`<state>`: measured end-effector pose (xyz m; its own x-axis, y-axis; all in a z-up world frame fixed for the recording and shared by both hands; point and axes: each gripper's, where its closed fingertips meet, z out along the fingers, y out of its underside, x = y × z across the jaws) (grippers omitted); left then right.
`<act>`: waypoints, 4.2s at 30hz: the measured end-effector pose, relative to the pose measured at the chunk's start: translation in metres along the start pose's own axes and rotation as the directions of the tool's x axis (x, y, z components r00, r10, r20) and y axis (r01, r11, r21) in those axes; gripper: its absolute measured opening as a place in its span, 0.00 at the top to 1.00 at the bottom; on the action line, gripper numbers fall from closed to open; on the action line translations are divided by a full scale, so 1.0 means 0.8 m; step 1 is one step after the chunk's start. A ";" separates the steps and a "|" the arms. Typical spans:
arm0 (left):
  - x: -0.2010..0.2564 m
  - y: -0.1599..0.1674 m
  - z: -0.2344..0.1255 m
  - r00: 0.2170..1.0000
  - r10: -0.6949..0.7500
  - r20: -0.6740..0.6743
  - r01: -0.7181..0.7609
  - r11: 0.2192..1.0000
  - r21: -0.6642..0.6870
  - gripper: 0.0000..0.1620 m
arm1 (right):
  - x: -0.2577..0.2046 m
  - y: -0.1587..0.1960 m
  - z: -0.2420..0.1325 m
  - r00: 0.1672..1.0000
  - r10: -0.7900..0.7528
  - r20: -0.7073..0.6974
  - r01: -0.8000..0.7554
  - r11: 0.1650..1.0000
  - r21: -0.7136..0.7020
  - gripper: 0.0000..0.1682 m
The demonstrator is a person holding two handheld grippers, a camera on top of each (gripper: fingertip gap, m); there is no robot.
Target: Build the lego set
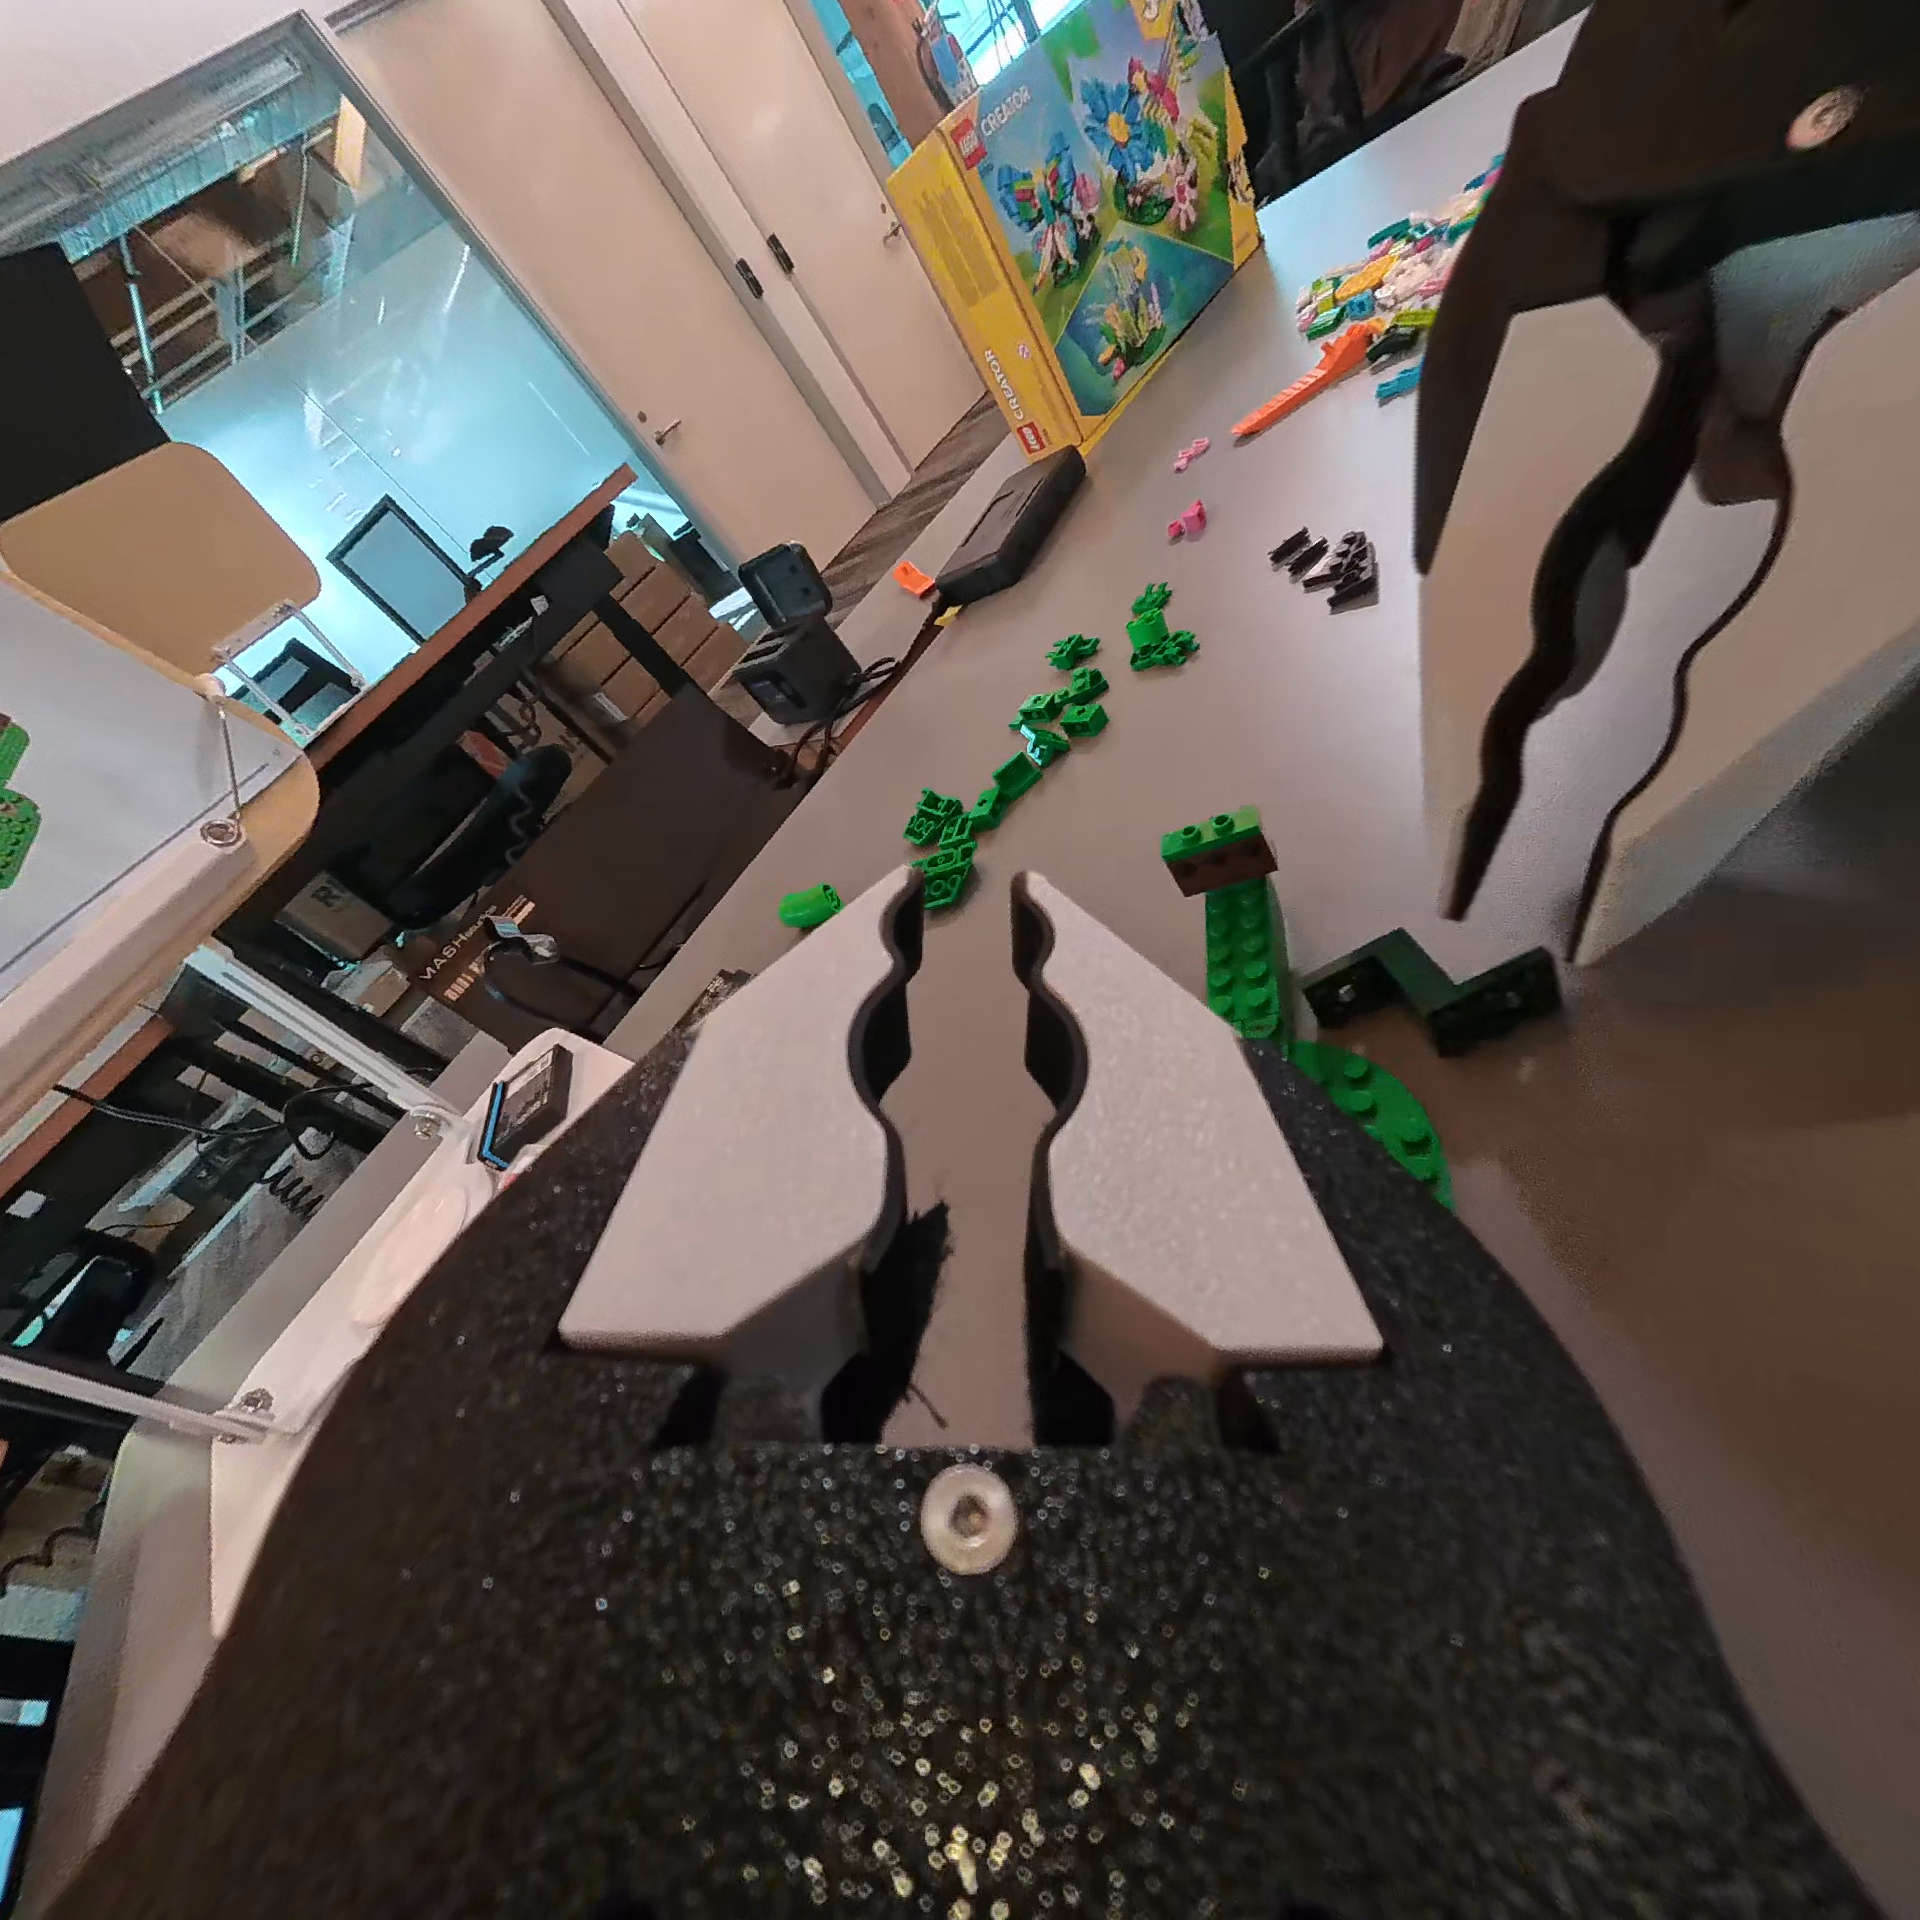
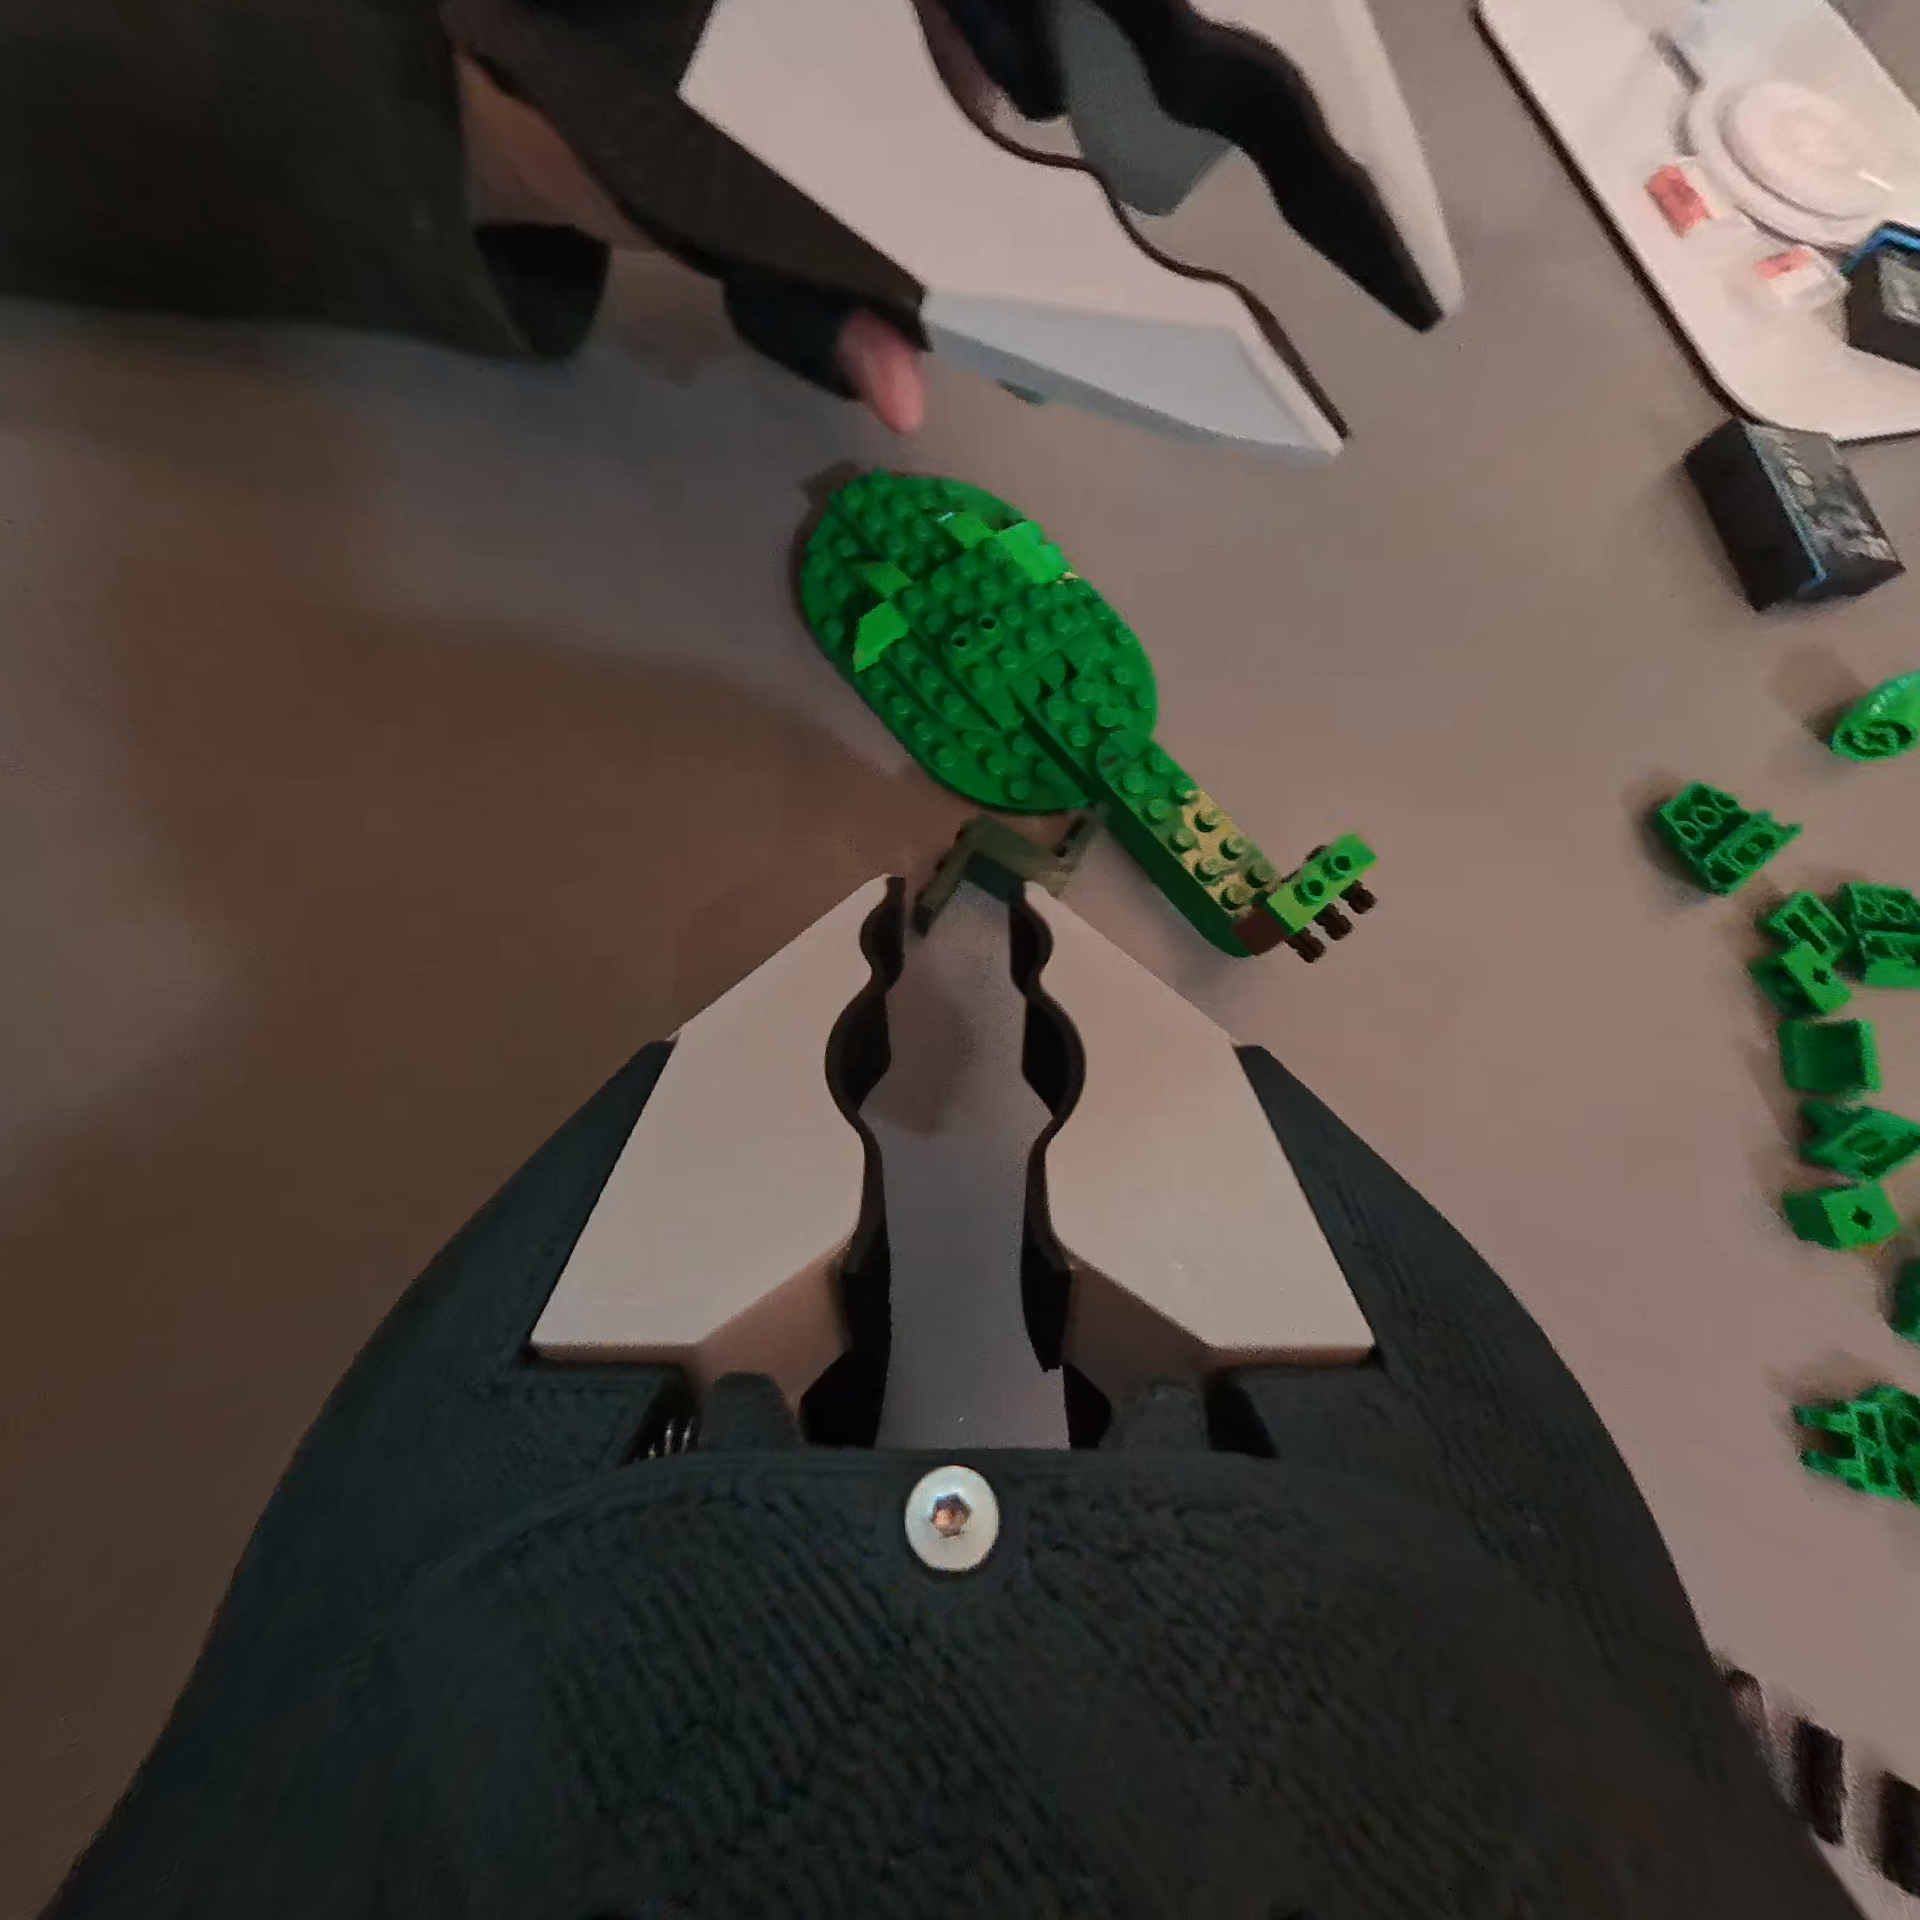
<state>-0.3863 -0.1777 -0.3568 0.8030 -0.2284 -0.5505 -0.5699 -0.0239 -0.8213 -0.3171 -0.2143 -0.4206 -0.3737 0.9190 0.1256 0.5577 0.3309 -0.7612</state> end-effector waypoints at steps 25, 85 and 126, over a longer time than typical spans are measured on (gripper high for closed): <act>0.069 -0.047 -0.018 0.956 0.086 -0.279 -0.017 0.970 0.241 0.86 | -0.002 -0.031 -0.034 0.919 0.278 0.278 -0.339 0.919 0.200 0.98; 0.094 0.007 0.003 0.915 -0.042 -0.402 0.006 0.996 -0.091 0.85 | 0.031 -0.026 -0.056 0.966 -0.218 -0.141 0.250 0.924 0.289 0.91; 0.102 0.045 0.030 0.754 -0.219 -0.620 -0.007 0.940 -0.341 0.68 | 0.057 -0.032 -0.016 0.951 -0.114 0.288 0.173 0.967 -0.188 0.91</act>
<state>-0.3372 -0.1735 -0.4346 0.6222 -0.7698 -0.1422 -0.6006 -0.3528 -0.7175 -0.3388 -0.1782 -0.3871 -0.6323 0.7744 0.0228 0.6138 0.5188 -0.5950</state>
